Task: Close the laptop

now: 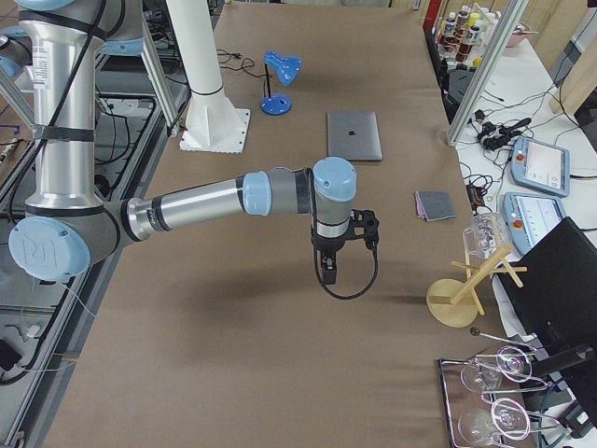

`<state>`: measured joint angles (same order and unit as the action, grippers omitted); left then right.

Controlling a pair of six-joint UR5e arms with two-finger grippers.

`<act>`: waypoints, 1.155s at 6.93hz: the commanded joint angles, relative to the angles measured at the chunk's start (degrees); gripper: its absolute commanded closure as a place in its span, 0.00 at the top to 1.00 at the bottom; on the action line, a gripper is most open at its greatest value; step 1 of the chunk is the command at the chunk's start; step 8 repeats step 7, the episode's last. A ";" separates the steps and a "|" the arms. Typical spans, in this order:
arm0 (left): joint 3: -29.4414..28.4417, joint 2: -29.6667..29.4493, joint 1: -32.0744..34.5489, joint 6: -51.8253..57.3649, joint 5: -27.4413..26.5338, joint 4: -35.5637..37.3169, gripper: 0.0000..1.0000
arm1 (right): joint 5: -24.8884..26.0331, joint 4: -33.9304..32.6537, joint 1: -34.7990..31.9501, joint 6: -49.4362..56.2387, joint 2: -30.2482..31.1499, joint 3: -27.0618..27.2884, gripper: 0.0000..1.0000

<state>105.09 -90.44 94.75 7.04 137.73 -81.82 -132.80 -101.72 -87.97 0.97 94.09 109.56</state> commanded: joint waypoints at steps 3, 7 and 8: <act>2.04 0.17 -0.09 -0.09 -0.09 0.08 0.98 | 0.00 0.12 -0.01 0.00 -0.04 0.13 1.00; 2.49 1.23 0.00 -0.10 -0.09 -0.09 0.98 | -0.09 0.12 -0.01 0.00 -0.31 0.13 1.00; 2.49 1.23 0.00 -0.10 -0.09 -0.09 0.98 | -0.09 0.12 -0.01 0.00 -0.31 0.13 1.00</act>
